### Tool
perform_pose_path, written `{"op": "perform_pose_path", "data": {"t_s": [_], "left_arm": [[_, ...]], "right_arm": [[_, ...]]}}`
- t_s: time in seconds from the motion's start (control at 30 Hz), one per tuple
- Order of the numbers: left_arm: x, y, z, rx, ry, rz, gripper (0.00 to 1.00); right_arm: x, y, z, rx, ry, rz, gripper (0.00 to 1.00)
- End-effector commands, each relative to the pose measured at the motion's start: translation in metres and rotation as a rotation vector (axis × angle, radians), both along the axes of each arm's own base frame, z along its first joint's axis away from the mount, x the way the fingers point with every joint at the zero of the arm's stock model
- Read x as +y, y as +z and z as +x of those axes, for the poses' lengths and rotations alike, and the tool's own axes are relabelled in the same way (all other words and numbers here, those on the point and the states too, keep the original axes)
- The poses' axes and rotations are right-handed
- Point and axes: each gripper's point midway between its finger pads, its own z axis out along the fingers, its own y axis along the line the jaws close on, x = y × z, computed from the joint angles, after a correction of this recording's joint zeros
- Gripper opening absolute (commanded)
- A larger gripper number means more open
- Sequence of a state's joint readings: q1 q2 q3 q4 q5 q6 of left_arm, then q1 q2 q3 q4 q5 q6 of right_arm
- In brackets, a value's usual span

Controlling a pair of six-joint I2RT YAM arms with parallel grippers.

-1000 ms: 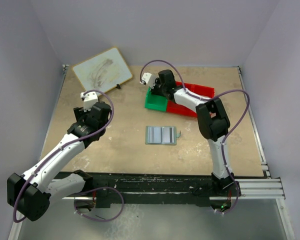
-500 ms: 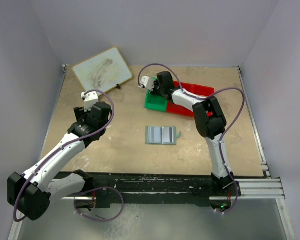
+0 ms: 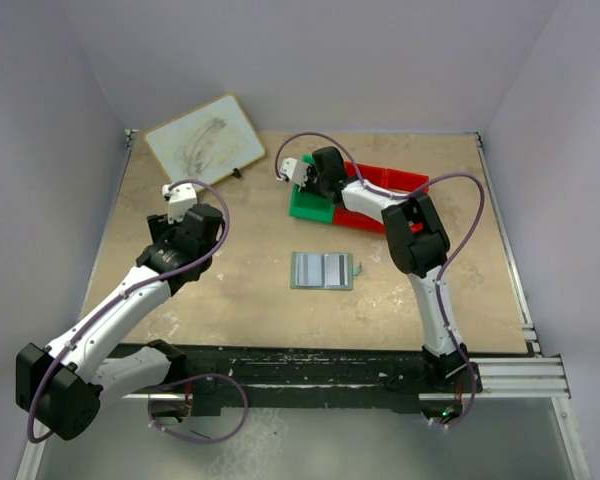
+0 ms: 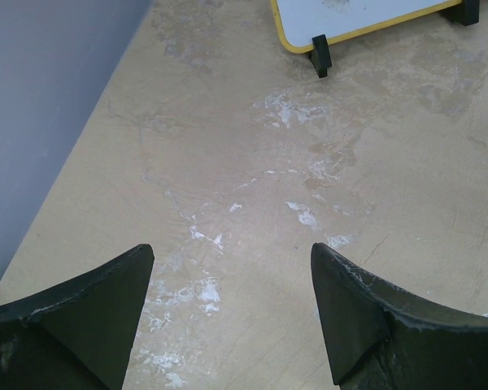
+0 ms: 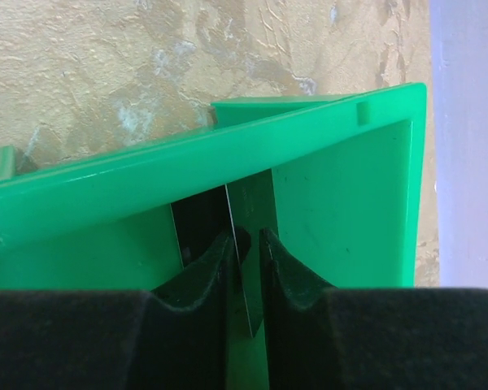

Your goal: Take the credit cards out of the card holder

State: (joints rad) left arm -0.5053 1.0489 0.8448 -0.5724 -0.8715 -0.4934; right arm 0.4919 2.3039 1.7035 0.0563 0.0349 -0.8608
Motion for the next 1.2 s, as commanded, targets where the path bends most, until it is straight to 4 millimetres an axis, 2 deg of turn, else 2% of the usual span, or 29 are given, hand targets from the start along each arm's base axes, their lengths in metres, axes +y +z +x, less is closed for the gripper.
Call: {"op": "perform_pose_path", "data": {"t_s": [0.0,0.2,0.37,0.43,0.87,1.03,1.1,1.17], "left_arm": [[0.002,0.013,0.004,-0.031,0.015,0.004,0.76],[0.001,0.011,0.004,-0.019,0.011,0.008,0.76],[0.001,0.009,0.004,-0.013,0.009,0.009,0.76],[0.0,0.008,0.005,-0.007,0.006,0.011,0.76],[-0.003,0.002,0.007,0.018,-0.004,0.016,0.76],[-0.003,0.001,0.007,0.024,-0.006,0.017,0.76],[-0.003,0.0,0.007,0.026,-0.007,0.018,0.76],[-0.003,0.002,0.007,0.023,-0.005,0.017,0.76]], "right_arm": [[0.007,0.015,0.006,-0.019,0.014,0.023,0.24],[0.005,0.01,0.002,0.007,0.005,0.019,0.29],[0.008,0.021,0.001,0.007,0.005,0.055,0.31],[0.009,0.027,0.001,0.003,0.007,0.073,0.36],[0.011,0.083,-0.004,-0.099,-0.027,0.224,0.4],[0.011,0.094,-0.003,-0.124,-0.041,0.266,0.4],[0.011,0.108,-0.005,-0.131,-0.067,0.332,0.39],[0.011,0.134,-0.011,-0.171,-0.084,0.441,0.39]]}}
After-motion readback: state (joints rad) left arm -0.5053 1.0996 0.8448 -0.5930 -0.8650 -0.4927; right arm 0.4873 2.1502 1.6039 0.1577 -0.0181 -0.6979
